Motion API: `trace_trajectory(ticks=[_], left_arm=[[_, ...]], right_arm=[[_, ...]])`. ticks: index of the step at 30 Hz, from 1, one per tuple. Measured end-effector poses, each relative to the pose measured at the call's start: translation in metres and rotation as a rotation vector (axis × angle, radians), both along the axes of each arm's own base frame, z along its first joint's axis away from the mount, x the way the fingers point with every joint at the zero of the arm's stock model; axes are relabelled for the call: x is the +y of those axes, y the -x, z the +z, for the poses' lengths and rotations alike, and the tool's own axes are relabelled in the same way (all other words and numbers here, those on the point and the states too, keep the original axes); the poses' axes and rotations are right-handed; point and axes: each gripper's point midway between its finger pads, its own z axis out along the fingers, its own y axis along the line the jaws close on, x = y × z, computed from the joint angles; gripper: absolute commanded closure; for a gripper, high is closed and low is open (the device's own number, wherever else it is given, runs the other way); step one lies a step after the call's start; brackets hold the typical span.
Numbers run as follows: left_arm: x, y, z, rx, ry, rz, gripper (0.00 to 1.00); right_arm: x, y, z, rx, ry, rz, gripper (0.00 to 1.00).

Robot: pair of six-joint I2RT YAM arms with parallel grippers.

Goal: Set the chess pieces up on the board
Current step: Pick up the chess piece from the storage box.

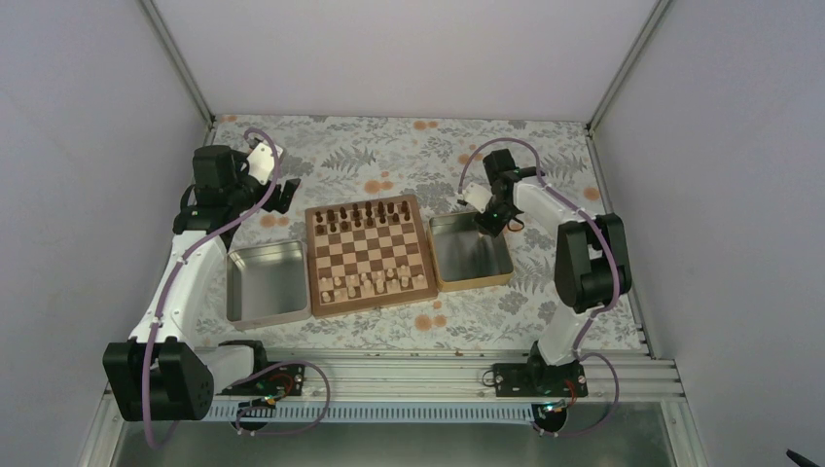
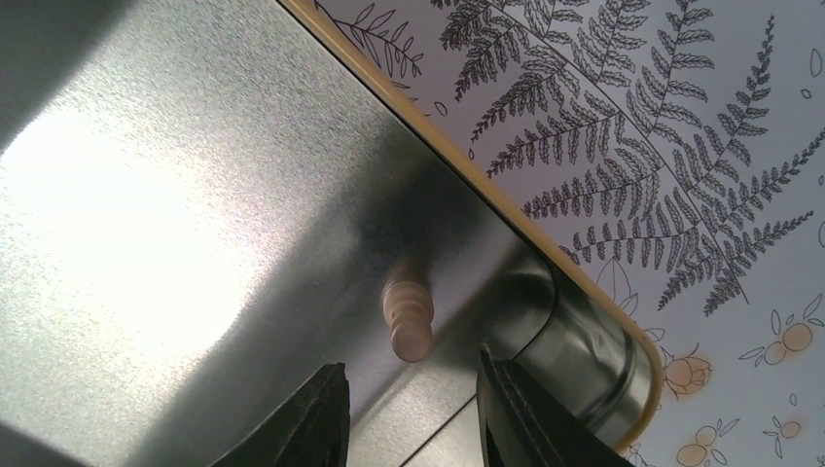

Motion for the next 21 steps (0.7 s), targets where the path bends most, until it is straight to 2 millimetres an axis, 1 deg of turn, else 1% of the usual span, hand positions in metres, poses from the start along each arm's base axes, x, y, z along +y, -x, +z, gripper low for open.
trace_trajectory(ticks=[9,13,15,18,21], left_arm=[[0.000,0.000,0.000,0.000,-0.001,-0.001,0.00],[0.000,0.000,0.000,0.000,-0.001,-0.001,0.00],[0.000,0.000,0.000,0.000,-0.001,-0.001,0.00],[0.000,0.000,0.000,0.000,-0.001,-0.001,0.00],[0.000,0.000,0.000,-0.001,-0.001,-0.001,0.00]], right_arm=[[0.000,0.000,-0.009,0.021,0.004,0.000,0.64],[0.001,0.000,-0.016,0.033,0.005,0.001,0.67],[0.002,-0.001,-0.021,0.039,0.003,0.001,0.71],[0.002,-0.002,-0.027,0.050,0.003,0.003,0.83],[0.003,-0.003,-0.028,0.047,0.002,0.003,0.92]])
